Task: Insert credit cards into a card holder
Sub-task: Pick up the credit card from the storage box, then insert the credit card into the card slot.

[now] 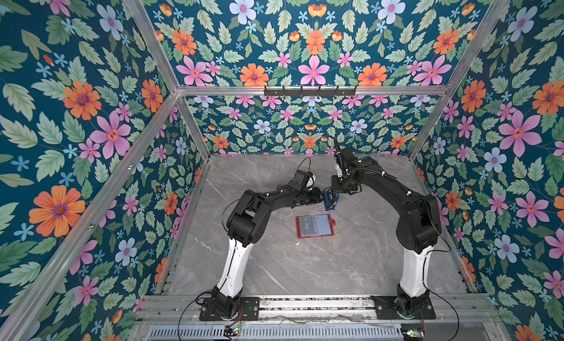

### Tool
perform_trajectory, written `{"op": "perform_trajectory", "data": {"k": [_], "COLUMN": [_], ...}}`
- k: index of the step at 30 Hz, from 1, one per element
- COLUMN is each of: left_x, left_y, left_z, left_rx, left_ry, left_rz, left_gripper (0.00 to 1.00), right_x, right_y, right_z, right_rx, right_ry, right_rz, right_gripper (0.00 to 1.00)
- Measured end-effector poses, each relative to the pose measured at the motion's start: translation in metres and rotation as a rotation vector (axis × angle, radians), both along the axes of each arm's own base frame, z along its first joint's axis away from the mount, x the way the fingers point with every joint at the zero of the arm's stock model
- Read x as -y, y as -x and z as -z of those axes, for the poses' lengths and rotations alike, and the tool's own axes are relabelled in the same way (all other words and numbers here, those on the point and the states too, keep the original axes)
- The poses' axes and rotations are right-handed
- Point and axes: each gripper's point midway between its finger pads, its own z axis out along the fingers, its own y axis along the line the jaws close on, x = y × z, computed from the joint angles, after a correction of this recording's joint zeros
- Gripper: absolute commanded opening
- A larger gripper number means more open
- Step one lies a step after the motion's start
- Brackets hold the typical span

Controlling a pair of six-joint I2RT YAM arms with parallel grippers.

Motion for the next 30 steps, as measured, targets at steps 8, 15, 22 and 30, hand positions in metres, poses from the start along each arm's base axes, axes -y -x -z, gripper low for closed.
{"op": "perform_trajectory", "data": {"k": [8,15,22,30], "left_x": [-0.028,-0.087,-0.128,-0.138], "left_y": [0.024,0.067,0.114,0.138], "left_z": [-0.051,-0.037,-0.002,0.024], "left_rx": [0.120,0.110,0.051,-0.015], "left_ry": [-0.039,-0.150,-0.235,-0.196], "left_rz": [0.007,-0.046,-0.080,-0.114], "left_gripper": [0.46,0.45,0.45,0.41], "right_x": [-0.006,-0.017,-0.034,-0.057], "right_y": [0.043,0.083,0.104,0.109], "right_z": [0.000,0.000,0.023,0.046], "right_rx": [-0.002,-0.022,-0.077,-0.117], "right_ry": [-0.146,-0.308,-0.403,-0.458], "right_rz": [-0.029,-0.066,-0.095,-0.119], "right_gripper": [0.00,0.00,0.00,0.00]}}
